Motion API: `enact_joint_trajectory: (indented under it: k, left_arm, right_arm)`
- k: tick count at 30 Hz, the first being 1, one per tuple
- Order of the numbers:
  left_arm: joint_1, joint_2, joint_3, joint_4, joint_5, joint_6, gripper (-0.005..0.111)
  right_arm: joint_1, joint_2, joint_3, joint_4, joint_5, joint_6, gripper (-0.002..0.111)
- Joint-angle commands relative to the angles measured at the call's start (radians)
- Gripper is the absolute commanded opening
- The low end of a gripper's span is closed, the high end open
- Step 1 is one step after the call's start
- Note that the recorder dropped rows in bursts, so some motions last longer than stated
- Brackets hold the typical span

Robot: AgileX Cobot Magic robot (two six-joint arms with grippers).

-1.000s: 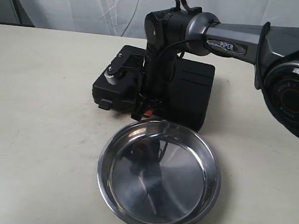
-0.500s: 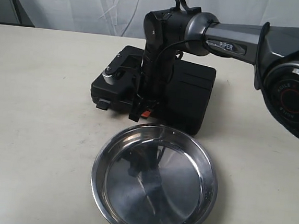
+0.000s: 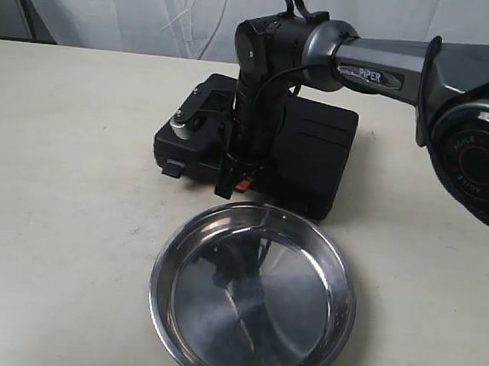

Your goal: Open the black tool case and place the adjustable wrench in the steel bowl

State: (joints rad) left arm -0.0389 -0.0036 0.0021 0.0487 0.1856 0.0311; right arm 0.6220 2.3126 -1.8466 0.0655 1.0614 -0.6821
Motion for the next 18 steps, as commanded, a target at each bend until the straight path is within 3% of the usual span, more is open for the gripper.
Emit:
enact_joint_trajectory:
  k: [1,6,10,12,15,18]
  left_arm:
    - [-0.004,0.004,-0.002,-0.002,-0.007,-0.001,0.0]
    - [-0.004,0.004,-0.002,-0.002,-0.005,-0.001,0.0]
    - [-0.004,0.004,-0.002,-0.002,-0.005,-0.001,0.0]
    - [-0.004,0.004,-0.002,-0.002,-0.005,-0.001,0.0]
    - [-0.004,0.004,-0.002,-0.002,-0.005,-0.001,0.0]
    - [-0.004,0.004,-0.002,-0.002,-0.005,-0.001,0.0]
  right_arm:
    - [-0.004,-0.027,-0.014,-0.018,-0.009,0.002,-0.001]
    - [-0.004,-0.027,-0.014,-0.012,-0.017,0.002,0.005]
    - [-0.004,-0.027,-0.014,-0.012,-0.022,0.002,0.029]
    - [-0.004,-0.027,-0.014,-0.012,-0.023,0.005,0.034]
    - [-0.004,-0.027,-0.014,-0.012,-0.023,0.009,0.028]
    - [-0.004,-0.027,-0.014,-0.012,-0.015,0.009,0.013]
